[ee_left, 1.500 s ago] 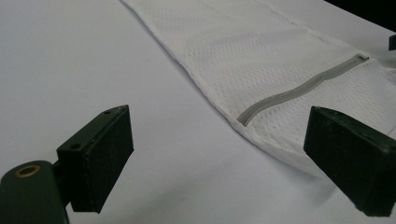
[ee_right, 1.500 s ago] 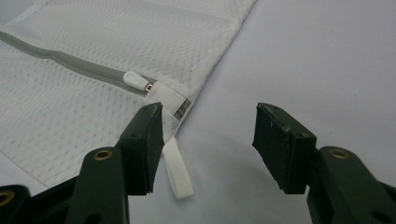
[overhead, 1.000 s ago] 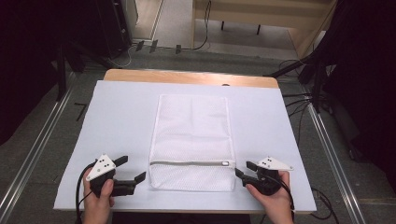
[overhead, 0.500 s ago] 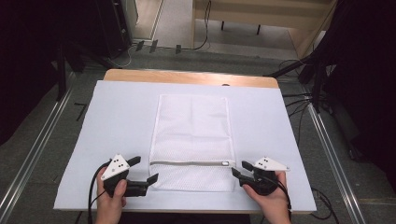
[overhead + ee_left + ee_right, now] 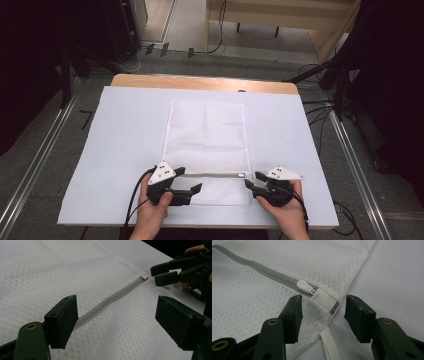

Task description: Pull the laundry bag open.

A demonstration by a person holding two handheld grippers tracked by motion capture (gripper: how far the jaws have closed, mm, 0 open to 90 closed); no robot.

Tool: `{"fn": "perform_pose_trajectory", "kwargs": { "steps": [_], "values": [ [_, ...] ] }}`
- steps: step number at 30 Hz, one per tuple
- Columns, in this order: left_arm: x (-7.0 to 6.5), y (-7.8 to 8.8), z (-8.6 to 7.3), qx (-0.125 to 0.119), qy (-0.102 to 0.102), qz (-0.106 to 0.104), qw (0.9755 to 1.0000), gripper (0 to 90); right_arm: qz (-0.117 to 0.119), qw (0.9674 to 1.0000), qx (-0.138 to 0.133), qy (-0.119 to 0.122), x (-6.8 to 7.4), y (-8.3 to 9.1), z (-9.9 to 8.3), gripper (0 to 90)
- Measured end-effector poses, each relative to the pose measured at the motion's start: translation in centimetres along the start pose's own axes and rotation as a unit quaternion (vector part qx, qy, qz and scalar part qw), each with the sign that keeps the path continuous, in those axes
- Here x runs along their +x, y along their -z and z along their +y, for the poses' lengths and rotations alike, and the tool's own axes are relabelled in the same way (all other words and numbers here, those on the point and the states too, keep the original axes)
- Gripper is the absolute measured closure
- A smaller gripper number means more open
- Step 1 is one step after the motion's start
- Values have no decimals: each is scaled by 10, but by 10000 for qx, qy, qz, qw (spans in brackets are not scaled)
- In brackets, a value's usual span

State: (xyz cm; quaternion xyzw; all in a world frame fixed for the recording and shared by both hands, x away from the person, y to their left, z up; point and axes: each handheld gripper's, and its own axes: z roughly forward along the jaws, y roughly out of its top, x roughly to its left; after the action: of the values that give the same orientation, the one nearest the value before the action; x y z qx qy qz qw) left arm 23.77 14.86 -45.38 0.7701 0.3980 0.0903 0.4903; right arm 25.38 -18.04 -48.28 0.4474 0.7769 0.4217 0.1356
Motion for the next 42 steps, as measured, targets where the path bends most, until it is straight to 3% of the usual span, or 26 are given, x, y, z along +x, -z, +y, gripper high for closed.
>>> {"fn": "perform_pose_trajectory", "kwargs": {
  "steps": [5,6,11,16,19,22,23,24,25,28,34,42],
  "values": [
    [-9,-13,5,16,89,-165,9998,206,-31,10000,37,29,-1,-4,1,479],
    [-14,-21,10,73,156,-49,9998,239,-91,9999,55,61,-2,-5,1,479],
    [-24,-44,19,233,221,53,9995,339,-110,9998,116,104,0,-8,2,483],
    [-34,-59,21,291,72,135,9995,399,-169,9991,140,366,6,-10,1,498],
    [-36,-63,21,288,76,144,9995,430,-253,9980,167,554,9,-11,1,532],
    [-37,-67,23,307,89,129,9994,461,-268,9979,165,575,11,-11,1,586],
    [-38,-68,24,312,91,105,9994,468,-252,9979,166,575,11,-11,1,643],
    [-38,-69,25,304,83,99,9995,468,-252,9979,166,575,11,-11,1,643],
    [-40,-71,28,304,75,83,9995,483,-228,9979,156,583,11,-11,1,731],
    [-42,-74,30,347,50,36,9994,505,-175,9978,150,615,12,-11,1,814],
    [-46,-83,28,476,12,-102,9988,569,-57,9982,84,593,14,-8,4,851],
    [-49,-89,26,552,-46,-119,9984,627,117,9975,-103,684,18,-1,9,854]
  ]
}}
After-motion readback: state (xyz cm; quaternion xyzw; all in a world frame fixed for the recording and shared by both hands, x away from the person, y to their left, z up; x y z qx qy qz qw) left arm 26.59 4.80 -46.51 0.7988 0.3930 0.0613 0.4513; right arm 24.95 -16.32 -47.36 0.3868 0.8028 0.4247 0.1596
